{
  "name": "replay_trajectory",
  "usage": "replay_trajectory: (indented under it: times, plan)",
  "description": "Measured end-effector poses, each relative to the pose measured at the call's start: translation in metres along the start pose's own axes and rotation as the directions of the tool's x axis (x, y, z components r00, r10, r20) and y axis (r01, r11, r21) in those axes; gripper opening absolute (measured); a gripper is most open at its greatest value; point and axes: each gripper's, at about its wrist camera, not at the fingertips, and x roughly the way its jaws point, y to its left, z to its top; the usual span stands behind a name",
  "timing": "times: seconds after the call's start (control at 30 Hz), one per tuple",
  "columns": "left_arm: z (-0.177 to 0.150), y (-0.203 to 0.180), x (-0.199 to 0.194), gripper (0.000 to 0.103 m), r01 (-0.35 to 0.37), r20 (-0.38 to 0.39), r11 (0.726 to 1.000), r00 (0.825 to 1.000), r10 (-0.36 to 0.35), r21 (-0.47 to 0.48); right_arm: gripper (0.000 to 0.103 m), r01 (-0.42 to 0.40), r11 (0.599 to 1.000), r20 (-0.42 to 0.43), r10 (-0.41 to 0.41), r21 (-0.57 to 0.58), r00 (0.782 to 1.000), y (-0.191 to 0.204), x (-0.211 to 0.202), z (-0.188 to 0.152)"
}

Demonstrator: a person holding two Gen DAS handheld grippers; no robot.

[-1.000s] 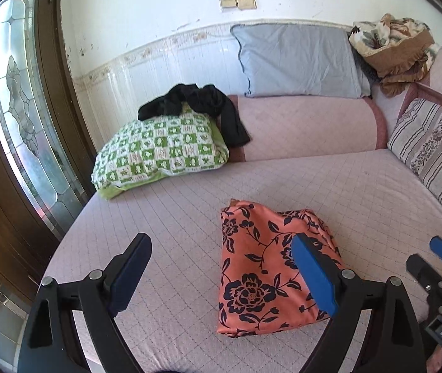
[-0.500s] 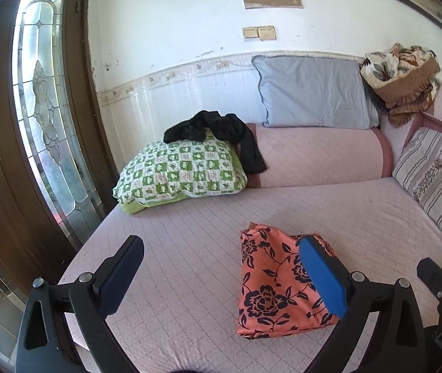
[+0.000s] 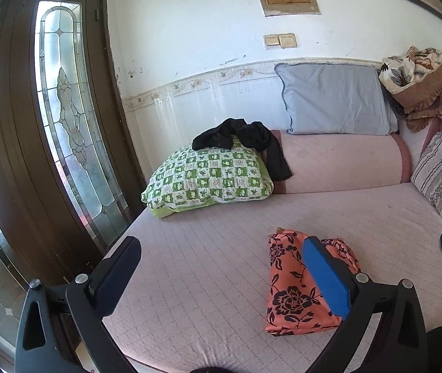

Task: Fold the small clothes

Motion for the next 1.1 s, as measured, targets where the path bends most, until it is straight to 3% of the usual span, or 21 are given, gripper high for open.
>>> replay_trajectory:
  times: [0.1,0.27,0.47,0.73,1.1]
  plan:
    - [0.007,0.008,-0.011,0.103,-0.006,0.035,1.0,0.999,0.007,-0.005,0.071,-0.029,0.999,0.075,0.027,0.029,0.997,0.003,-0.021,0.022]
    - [0.016,0.019,-0.027,0.103,-0.024,0.081,1.0,0.996,0.025,-0.02,0.081,-0.022,1.0,0.161,0.022,-0.004,0.987,0.016,-0.037,0.035]
    - [0.015,0.007,-0.032,0.103,0.003,0.089,0.998,0.996,-0.008,0.055,0.081,-0.04,0.999,0.031,0.04,0.021,0.999,0.013,-0.004,0.012]
    - [0.025,-0.019,-0.042,0.103,0.1,0.107,0.99,0.988,-0.11,0.096,0.081,-0.042,0.998,0.034,0.041,0.04,0.999,-0.001,0.005,0.007]
    - [0.039,-0.054,-0.042,0.103,0.205,0.129,0.977,0.969,-0.212,0.064,0.081,0.037,0.996,0.036,-0.04,0.084,0.999,-0.05,0.013,-0.003]
